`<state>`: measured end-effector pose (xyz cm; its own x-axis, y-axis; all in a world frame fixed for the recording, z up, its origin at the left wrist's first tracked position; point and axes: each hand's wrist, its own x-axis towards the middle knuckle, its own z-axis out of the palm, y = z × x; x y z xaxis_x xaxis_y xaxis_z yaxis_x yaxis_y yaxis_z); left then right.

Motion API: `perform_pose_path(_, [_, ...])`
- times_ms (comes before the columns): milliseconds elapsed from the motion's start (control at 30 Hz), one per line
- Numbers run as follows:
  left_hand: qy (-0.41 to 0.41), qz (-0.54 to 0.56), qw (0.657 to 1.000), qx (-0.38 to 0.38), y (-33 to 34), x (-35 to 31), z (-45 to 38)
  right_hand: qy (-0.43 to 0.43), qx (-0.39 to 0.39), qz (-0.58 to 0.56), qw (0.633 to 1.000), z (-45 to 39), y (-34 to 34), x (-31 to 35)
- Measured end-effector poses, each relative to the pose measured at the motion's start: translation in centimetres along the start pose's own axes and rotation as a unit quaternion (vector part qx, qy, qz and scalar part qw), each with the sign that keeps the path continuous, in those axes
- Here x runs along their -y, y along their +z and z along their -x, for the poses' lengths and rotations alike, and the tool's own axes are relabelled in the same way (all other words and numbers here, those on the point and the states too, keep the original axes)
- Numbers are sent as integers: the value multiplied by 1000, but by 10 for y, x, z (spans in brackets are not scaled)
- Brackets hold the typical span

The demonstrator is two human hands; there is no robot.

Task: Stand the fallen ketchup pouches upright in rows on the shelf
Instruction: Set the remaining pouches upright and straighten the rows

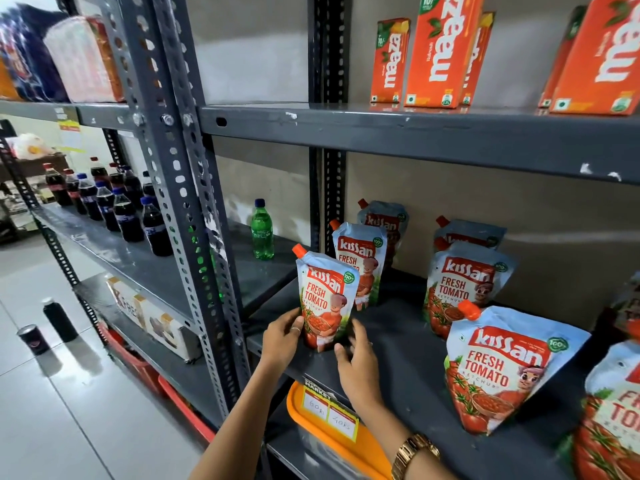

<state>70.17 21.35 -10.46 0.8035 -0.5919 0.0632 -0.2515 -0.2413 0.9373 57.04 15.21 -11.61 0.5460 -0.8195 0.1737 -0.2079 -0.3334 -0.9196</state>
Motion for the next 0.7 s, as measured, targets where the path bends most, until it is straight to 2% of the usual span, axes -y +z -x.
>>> perform_pose_path(67, [-25, 26, 999, -26, 3, -1, 6, -19, -71, -26, 997, 6, -7, 1])
perform_pose_path(133, [-41, 61, 993, -88, 8, -4, 20, -45, -148, -44, 987, 17, -18, 3])
perform_pose_path(233, [3, 77, 981, -180, 23, -12, 51, -91, -225, -62, 968, 39, -37, 2])
perform_pose_path(300, [32, 80, 976, -202, 37, -19, 71, -112, -262, -75, 956, 54, -53, -2])
perform_pose_path(500, [66, 143, 972, -173, 64, -51, 98, -139, -330, -77, 931, 82, -96, -12])
perform_pose_path(700, [76, 152, 982, -79, 94, -78, 116, -120, -360, -53, 924, 93, -138, -20])
